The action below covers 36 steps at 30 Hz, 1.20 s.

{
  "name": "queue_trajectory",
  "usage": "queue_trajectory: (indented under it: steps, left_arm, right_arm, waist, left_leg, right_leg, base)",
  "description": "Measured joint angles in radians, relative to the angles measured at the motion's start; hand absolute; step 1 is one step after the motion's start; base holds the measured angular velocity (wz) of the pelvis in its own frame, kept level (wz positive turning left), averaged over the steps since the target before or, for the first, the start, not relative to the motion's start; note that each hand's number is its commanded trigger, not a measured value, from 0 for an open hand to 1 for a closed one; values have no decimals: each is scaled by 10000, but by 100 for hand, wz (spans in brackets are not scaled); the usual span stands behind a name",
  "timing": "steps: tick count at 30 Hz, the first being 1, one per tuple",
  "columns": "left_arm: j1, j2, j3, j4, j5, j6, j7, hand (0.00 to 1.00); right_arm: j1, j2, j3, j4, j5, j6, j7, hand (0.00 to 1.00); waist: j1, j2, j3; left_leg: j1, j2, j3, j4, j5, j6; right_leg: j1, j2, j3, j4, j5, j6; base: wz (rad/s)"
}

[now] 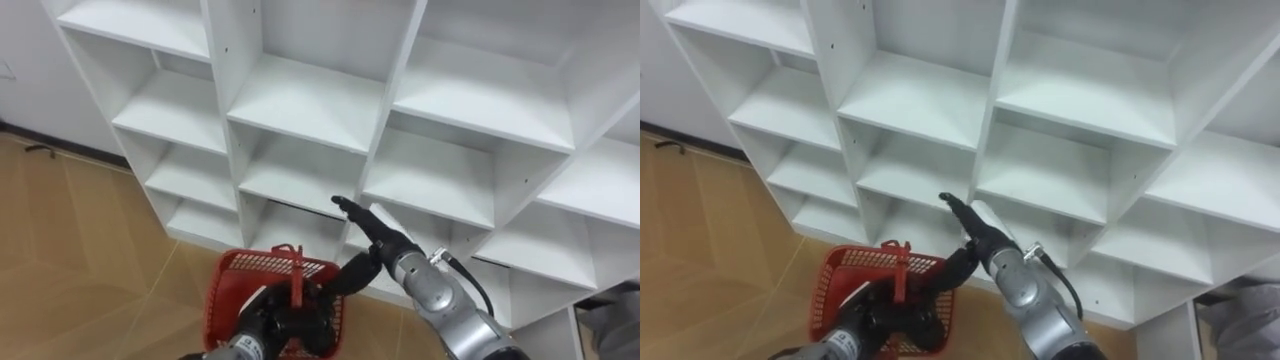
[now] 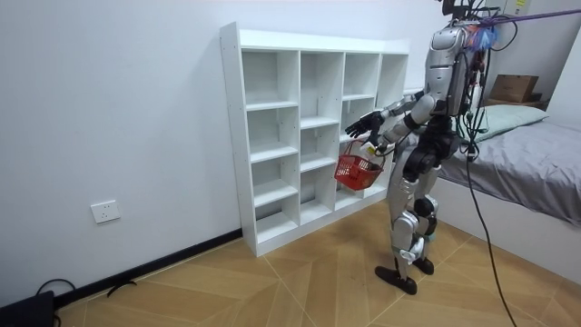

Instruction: Collect fruits from the closet

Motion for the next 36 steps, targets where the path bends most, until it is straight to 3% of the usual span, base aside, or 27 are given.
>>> queue_trajectory:
  steps: [2, 3, 9, 15, 22, 27, 31, 36]
  left_arm:
    - [68, 38, 280, 1, -7, 1, 5, 100]
    - [171, 121, 471, -4, -16, -1, 4, 100]
    - [441, 439, 1072, -94, -28, -3, 113, 100]
    - [747, 513, 1803, 109, 1, -51, 449, 100]
    - [1082, 525, 2925, 371, -27, -163, 883, 100]
    - [1264, 509, 3128, 485, -45, -207, 1211, 100]
    - [1290, 508, 3151, 743, -32, -272, 1286, 100]
    - [1525, 527, 3513, 1240, -11, -357, 1292, 100]
  right_arm:
    - [268, -108, -228, -62, 74, -218, -150, 0]
    - [552, -190, -390, -91, 150, -313, -227, 0]
    - [1418, -639, -871, -300, 1000, -335, -591, 0]
    - [1789, -867, -1657, -464, 1456, -364, -1046, 0]
    - [2345, -922, -2495, -562, 1908, -747, -1666, 0]
    - [3040, -942, -2741, -563, 2322, -1092, -2048, 0]
    - [3414, -941, -2831, -473, 3122, -1117, -2068, 0]
    - [3430, -886, -3486, 1041, 4161, -1159, -1975, 0]
  waist:
    - [-76, 60, -22]
    - [-75, 113, -77]
    - [-301, 324, -160]
    - [-582, 362, -150]
    - [-704, 475, -100]
    - [-825, 591, -150]
    - [-895, 710, -156]
    - [-1133, 748, -165]
  left_leg:
    - [126, 2, 30, -67, 0, 0]
    - [255, 5, 64, -147, -1, 1]
    - [532, 5, 203, -317, -10, -2]
    - [813, 14, 396, -396, -21, -8]
    - [1204, 29, 571, -537, -89, -9]
    - [1214, 25, 616, -551, -122, -9]
    - [1261, 24, 587, -553, -122, -9]
    - [1513, 39, 550, -527, -233, -27]
  right_leg:
    - [83, 3, 47, -37, 0, 3]
    - [208, 13, 73, -131, 5, 15]
    - [373, 33, 196, -176, 1, 28]
    - [513, 63, 407, -190, -17, 42]
    - [763, 119, 641, -322, -34, 68]
    - [844, 180, 681, -325, -27, 82]
    - [888, 165, 708, -347, -28, 83]
    - [1063, 115, 643, -336, -168, 114]
  base:
    - [-5]
    - [-8]
    - [-8]
    - [-8]
    - [-8]
    - [-2]
    - [-2]
    - [4]
